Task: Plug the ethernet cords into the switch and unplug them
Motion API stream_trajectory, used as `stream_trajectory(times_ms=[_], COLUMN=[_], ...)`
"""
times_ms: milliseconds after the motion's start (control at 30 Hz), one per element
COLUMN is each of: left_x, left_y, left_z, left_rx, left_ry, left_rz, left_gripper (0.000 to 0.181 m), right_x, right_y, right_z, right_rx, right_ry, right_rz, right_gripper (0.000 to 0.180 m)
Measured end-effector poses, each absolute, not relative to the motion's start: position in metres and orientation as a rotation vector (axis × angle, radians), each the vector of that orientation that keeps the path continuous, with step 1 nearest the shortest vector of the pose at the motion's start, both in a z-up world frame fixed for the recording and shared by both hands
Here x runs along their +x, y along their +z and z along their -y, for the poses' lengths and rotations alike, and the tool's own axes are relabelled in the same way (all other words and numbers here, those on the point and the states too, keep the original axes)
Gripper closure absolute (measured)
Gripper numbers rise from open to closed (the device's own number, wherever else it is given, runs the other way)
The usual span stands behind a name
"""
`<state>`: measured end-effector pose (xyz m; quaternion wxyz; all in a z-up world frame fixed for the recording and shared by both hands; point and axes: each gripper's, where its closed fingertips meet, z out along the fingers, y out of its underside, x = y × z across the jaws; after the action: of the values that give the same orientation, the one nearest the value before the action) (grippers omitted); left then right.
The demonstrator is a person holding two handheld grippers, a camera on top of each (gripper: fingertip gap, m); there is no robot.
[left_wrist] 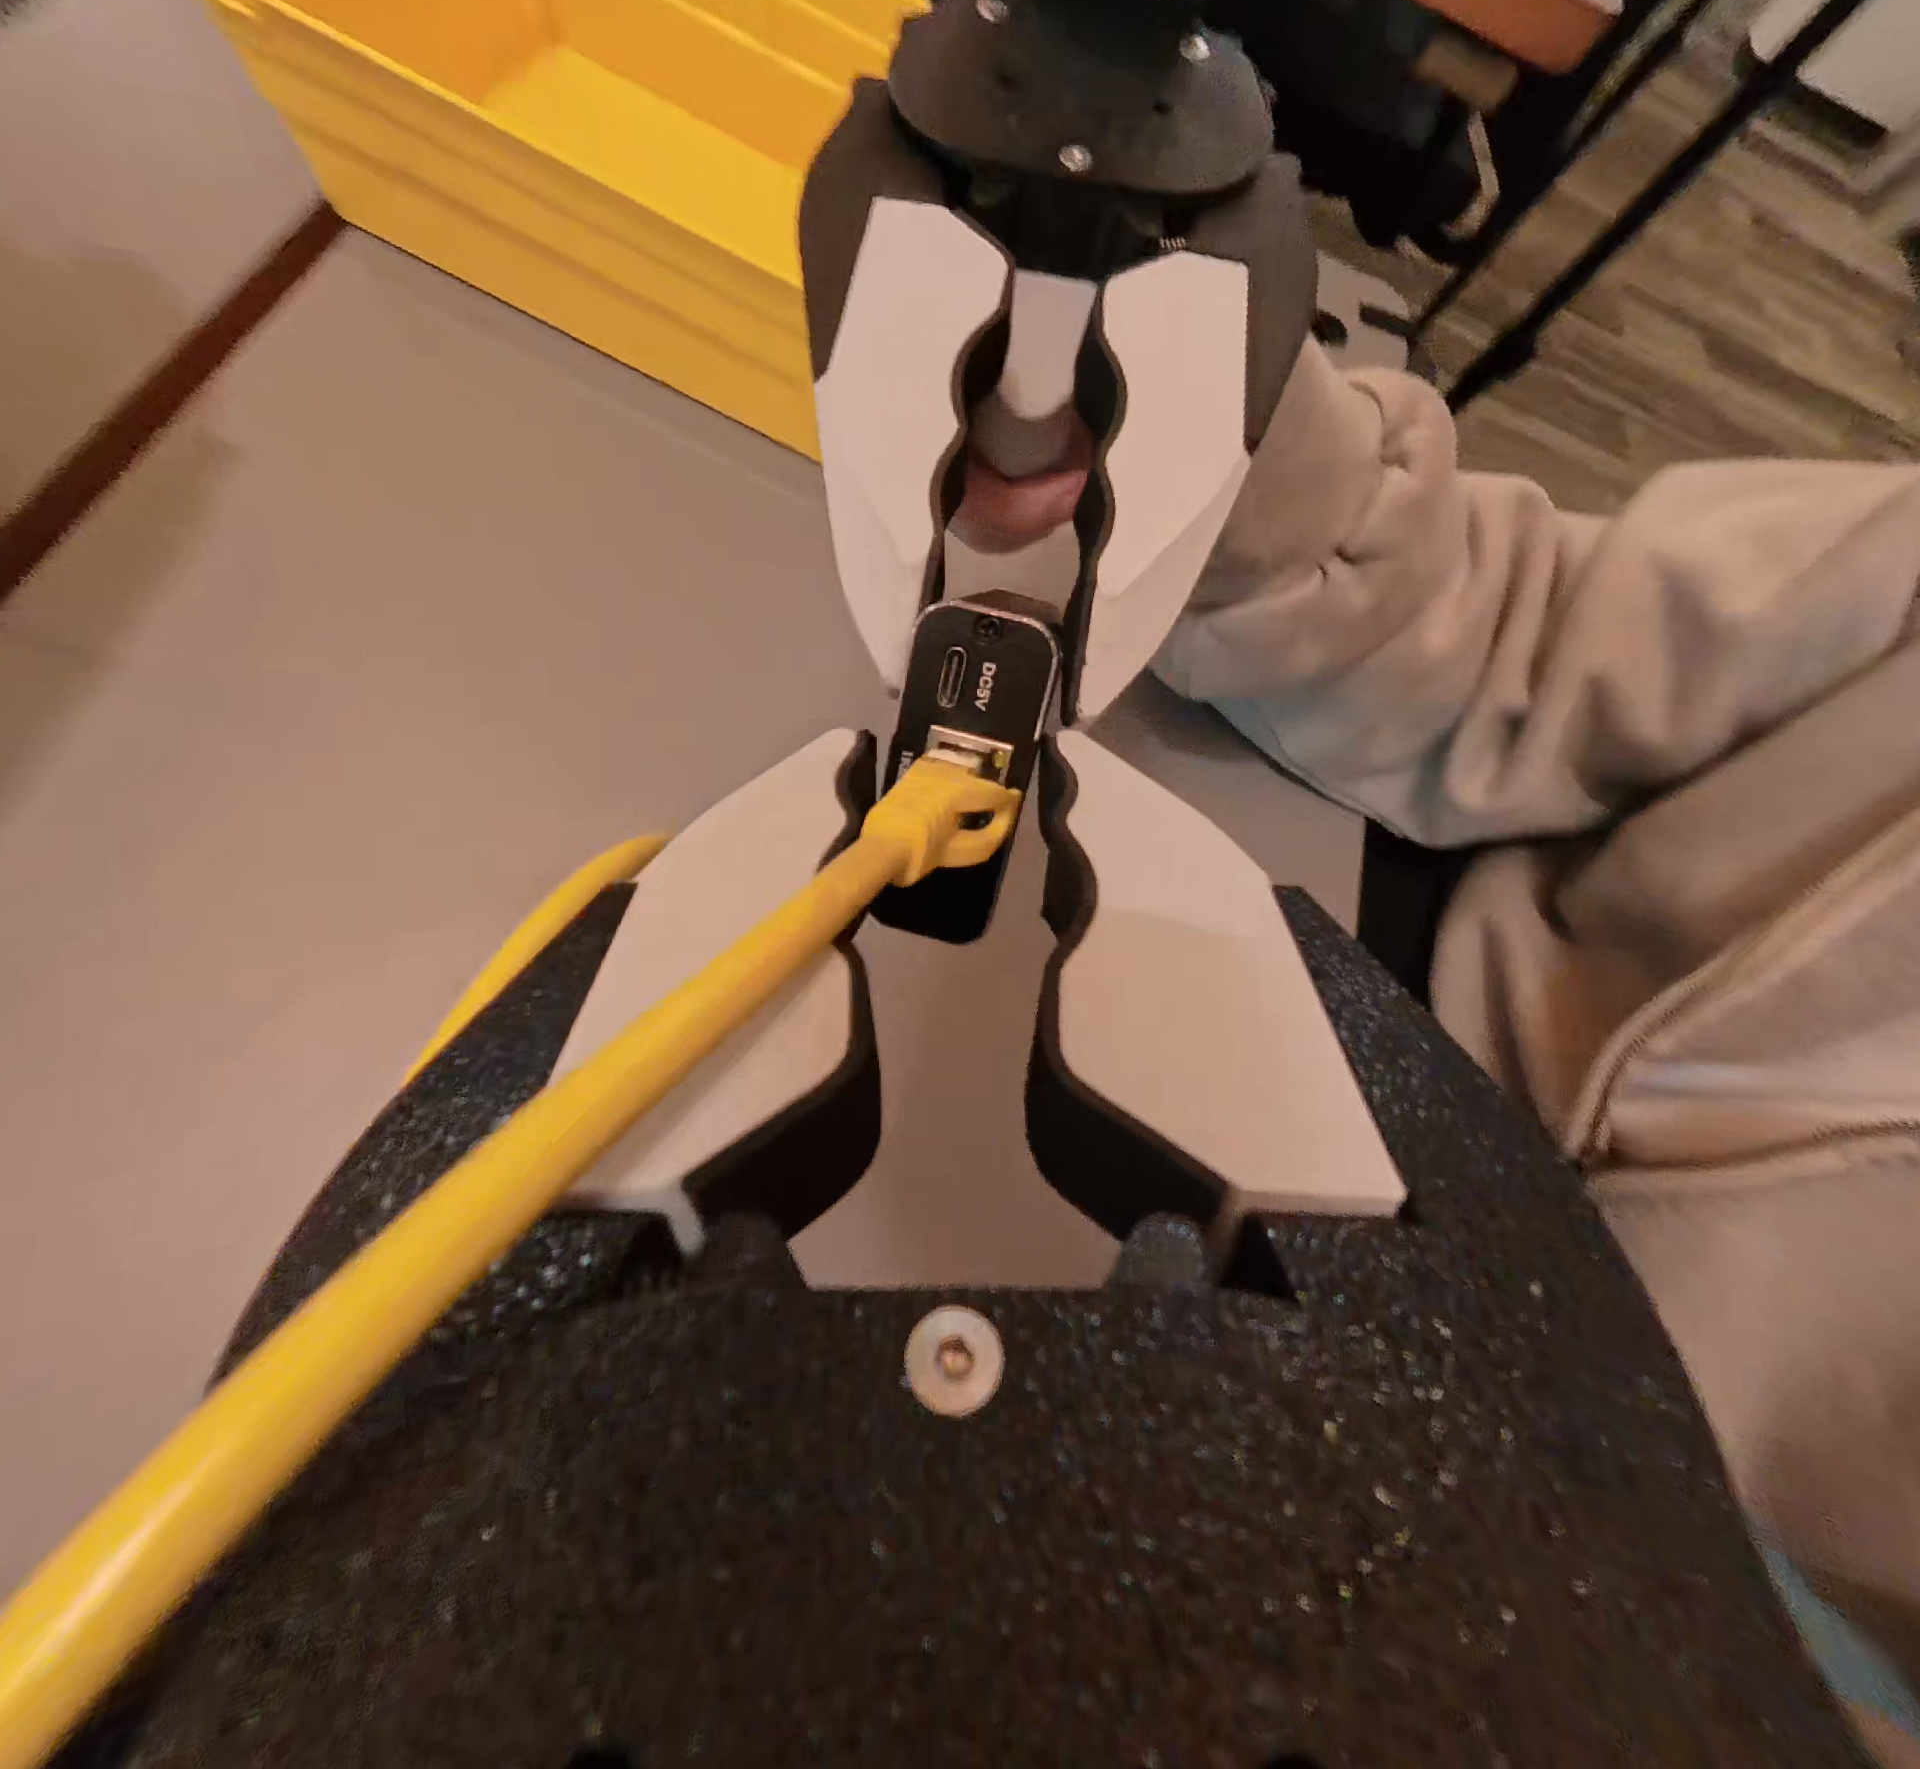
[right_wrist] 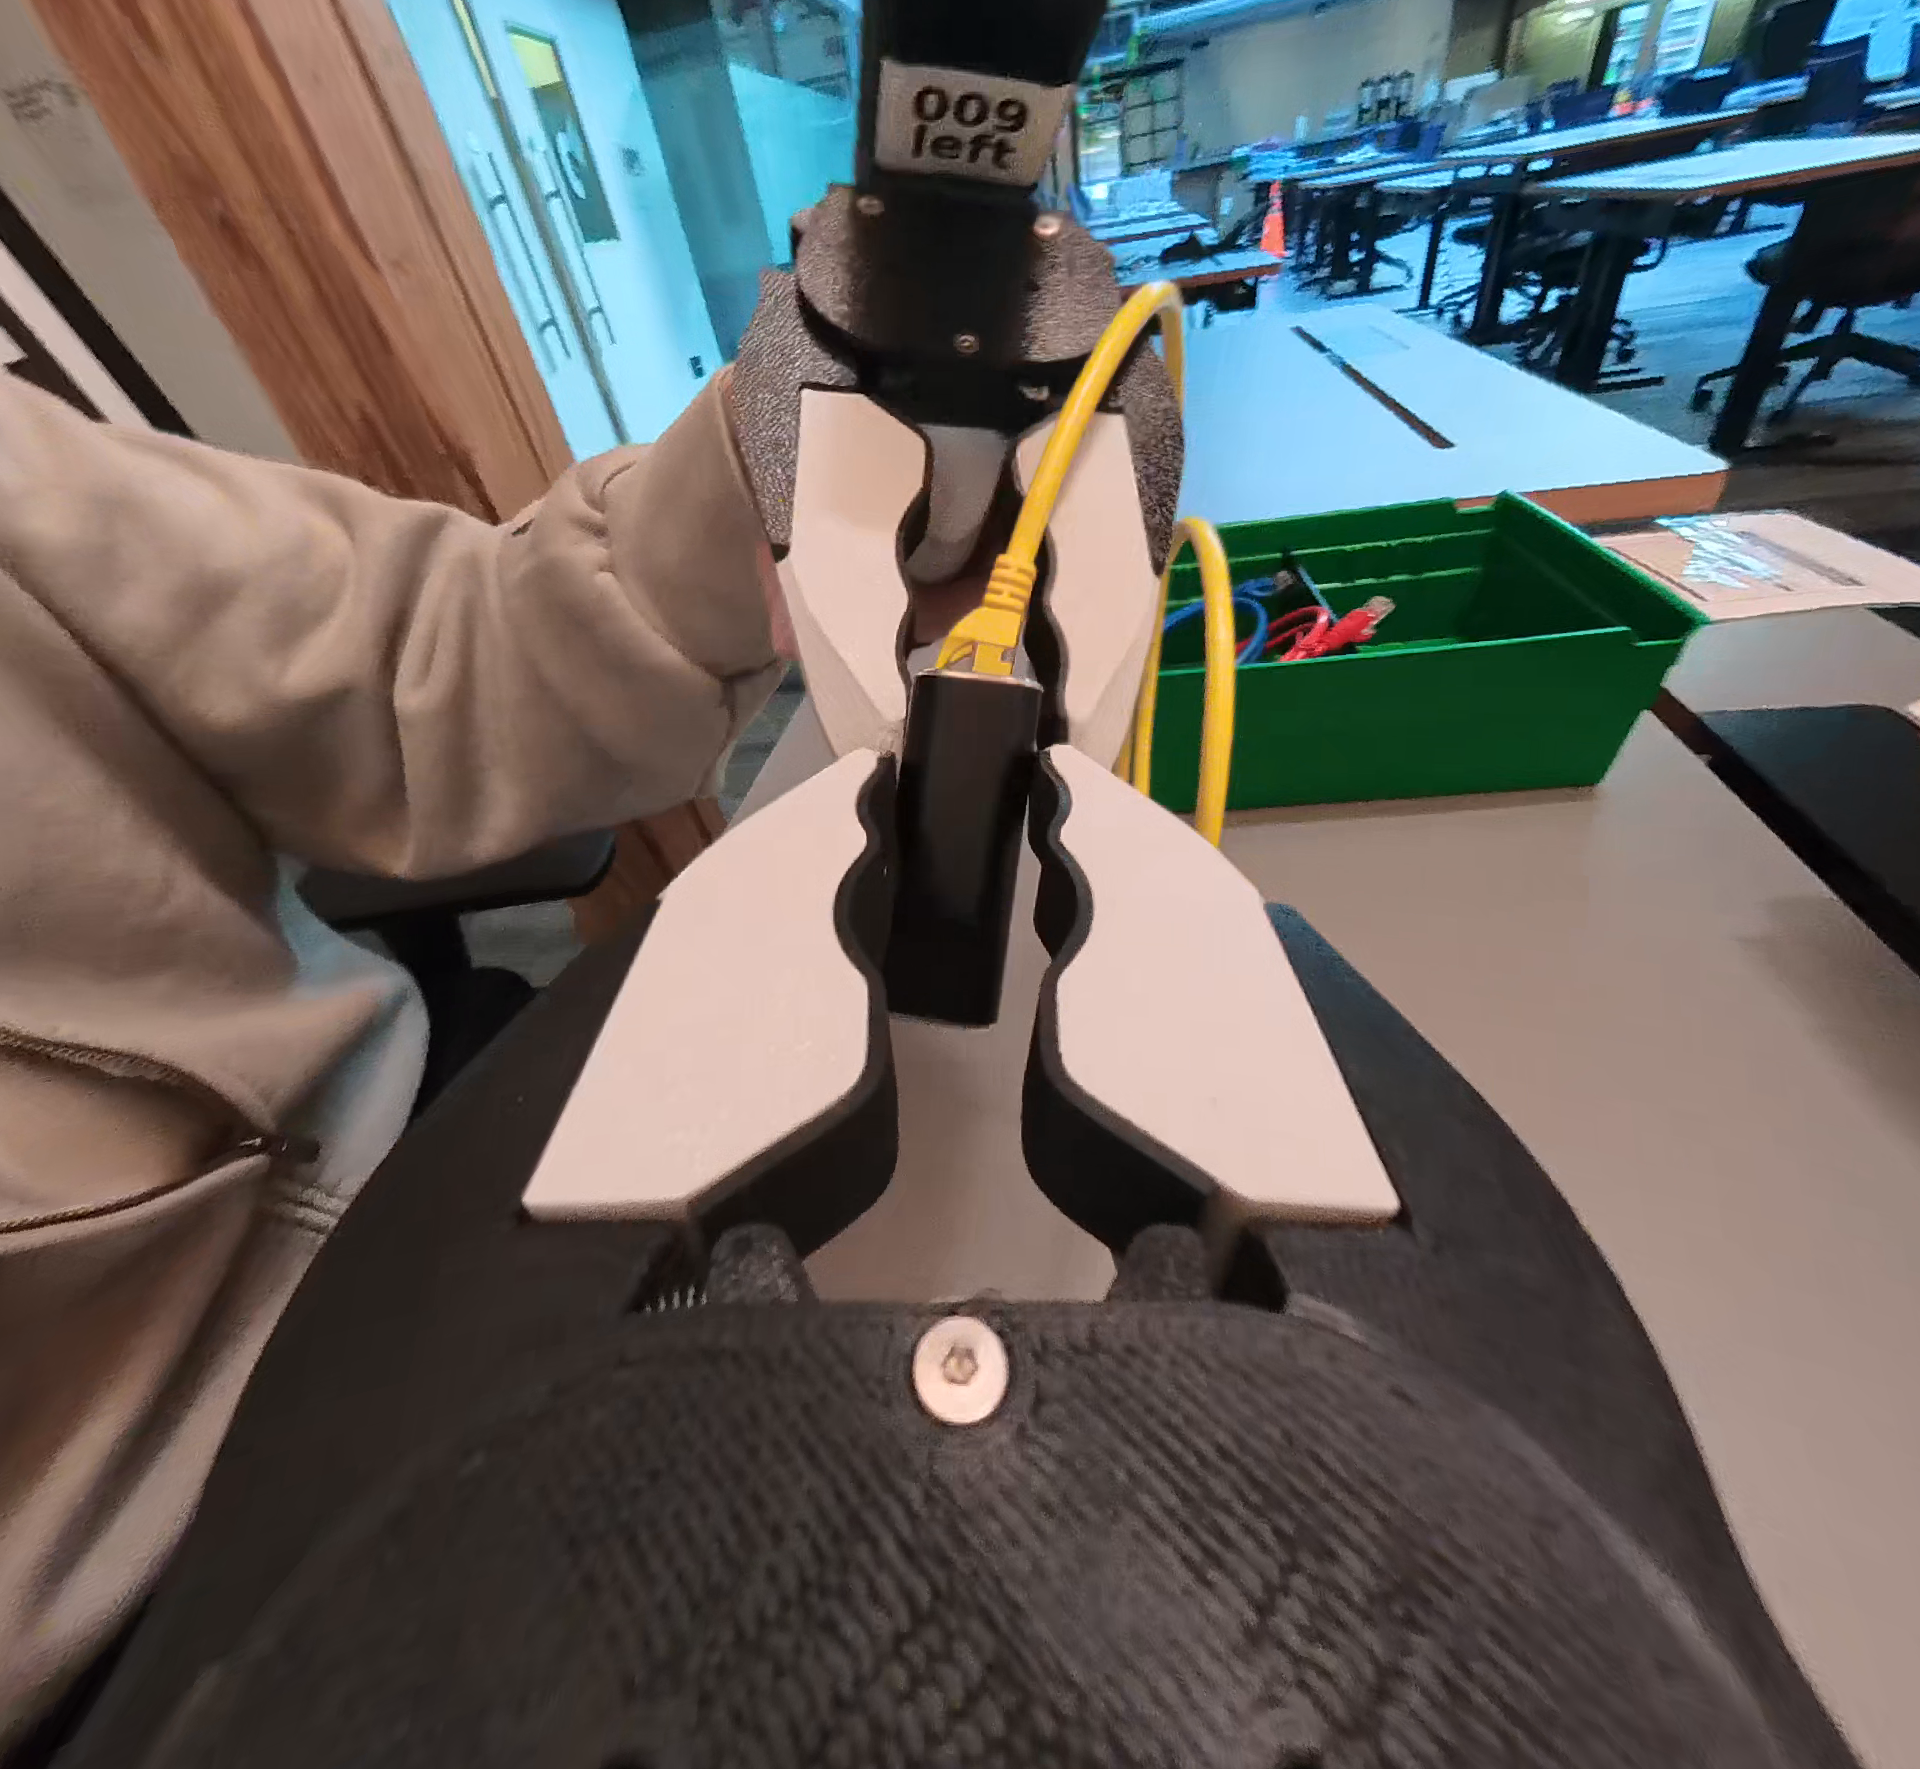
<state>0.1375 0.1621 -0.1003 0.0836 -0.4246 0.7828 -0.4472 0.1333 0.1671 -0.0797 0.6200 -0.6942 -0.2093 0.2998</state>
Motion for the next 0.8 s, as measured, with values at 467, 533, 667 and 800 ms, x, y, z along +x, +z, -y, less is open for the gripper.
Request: stream_trajectory(times_ms=[467, 533, 667, 800], left_x=[0.161, 0.16, 0.156, 0.15], left_y=[-0.073, -0.063, -0.064, -0.073], left_z=[-0.147, -0.151, -0.152, -0.151], left_rx=[-1.037, -1.024, -1.052, -1.211], left_ry=[-1.857, -1.978, -2.02, -1.982], left_rz=[-1.569, -1.449, -1.488, -1.703], left_gripper=[0.145, 0.156, 0.157, 0.157], right_x=[0.164, 0.163, 0.163, 0.176], right_y=[-0.02, -0.019, -0.025, -0.022], right_z=[-0.163, -0.163, -0.163, -0.158], right_rx=[-1.137, -1.105, -1.165, -1.17], right_ry=[0.863, 0.899, 0.865, 0.752], right_rz=[0.165, 0.157, 0.19, 0.15], right_gripper=[0.155, 0.155, 0.155, 0.144])
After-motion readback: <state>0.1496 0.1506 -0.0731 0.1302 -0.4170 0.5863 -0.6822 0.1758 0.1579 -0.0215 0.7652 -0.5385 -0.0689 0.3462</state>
